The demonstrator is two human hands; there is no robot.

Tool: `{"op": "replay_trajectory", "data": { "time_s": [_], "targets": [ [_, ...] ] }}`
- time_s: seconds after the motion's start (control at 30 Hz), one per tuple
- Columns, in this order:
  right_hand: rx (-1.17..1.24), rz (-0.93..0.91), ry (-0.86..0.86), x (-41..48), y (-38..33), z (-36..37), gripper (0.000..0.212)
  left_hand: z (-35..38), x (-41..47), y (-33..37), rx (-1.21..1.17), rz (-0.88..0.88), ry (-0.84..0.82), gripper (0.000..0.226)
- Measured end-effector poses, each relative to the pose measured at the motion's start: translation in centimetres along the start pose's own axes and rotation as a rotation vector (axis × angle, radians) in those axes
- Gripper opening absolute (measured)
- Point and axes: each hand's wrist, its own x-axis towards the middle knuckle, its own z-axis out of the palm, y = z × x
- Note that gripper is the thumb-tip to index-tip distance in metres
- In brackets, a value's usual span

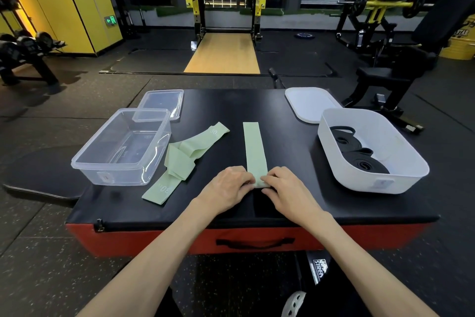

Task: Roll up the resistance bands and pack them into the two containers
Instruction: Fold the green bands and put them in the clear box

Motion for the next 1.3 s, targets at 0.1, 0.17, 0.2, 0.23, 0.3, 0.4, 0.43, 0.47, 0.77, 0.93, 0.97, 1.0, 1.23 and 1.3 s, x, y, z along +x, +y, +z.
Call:
{"op": "replay_trajectory", "data": {
  "time_s": [0.1, 0.17, 0.2, 0.23, 0.3, 0.4, 0.43, 0.47, 0.77, 0.93, 0.97, 1.0, 1.23, 1.3],
  "targets": [
    [0.022, 0.02, 0.001, 0.16, 0.06, 0.12, 0.015, -0.03, 0.04, 0.03, -0.021, 0.001, 0.009, 0.019],
    [0.017, 0.02, -0.005, 0.28, 0.1, 0.22, 0.013, -0.05, 0.05, 0.05, -0.029, -0.004, 0.008, 0.019],
    [0.014, 0.019, -0.008, 0.34, 0.12, 0.26, 0.012, -0.01, 0.03, 0.07, -0.031, -0.007, 0.007, 0.02],
    [0.009, 0.016, -0.013, 0.39, 0.17, 0.28, 0.01, 0.05, 0.01, 0.08, -0.032, -0.01, 0.006, 0.02],
    [0.0, 0.011, -0.027, 0.45, 0.25, 0.31, 0.009, 0.08, -0.03, 0.1, -0.031, -0.014, -0.001, 0.02],
    [-0.003, 0.005, -0.039, 0.38, 0.18, 0.19, 0.008, 0.11, -0.13, 0.08, -0.029, -0.015, -0.007, 0.021],
    [-0.002, 0.002, -0.041, 0.31, 0.15, 0.11, 0.008, 0.08, -0.18, 0.08, -0.031, -0.019, -0.01, 0.021],
    [-0.002, 0.0, -0.043, 0.24, 0.11, 0.04, 0.008, 0.03, -0.23, 0.07, -0.031, -0.024, -0.017, 0.021],
    [0.027, -0.014, -0.072, -0.4, -0.15, -0.37, 0.013, -0.6, -0.7, 0.36, -0.075, -0.028, -0.047, 0.019],
    [0.054, -0.001, -0.068, 0.17, -0.13, -0.61, 0.014, -0.66, -0.5, 0.45, -0.09, -0.033, 0.014, 0.017],
    [0.058, 0.003, -0.064, 0.21, -0.11, -0.59, 0.014, -0.59, -0.47, 0.5, -0.089, -0.033, 0.027, 0.017],
    [0.059, 0.005, -0.062, 0.22, -0.1, -0.59, 0.014, -0.52, -0.45, 0.53, -0.087, -0.031, 0.035, 0.018],
    [0.049, 0.049, -0.072, 0.25, -0.04, -0.44, 0.018, -0.28, -0.83, 0.84, -0.039, 0.062, 0.098, 0.012],
    [0.048, 0.05, -0.075, 0.18, -0.08, -0.46, 0.018, -0.29, -0.83, 0.8, -0.034, 0.063, 0.071, 0.014]
  ]
}}
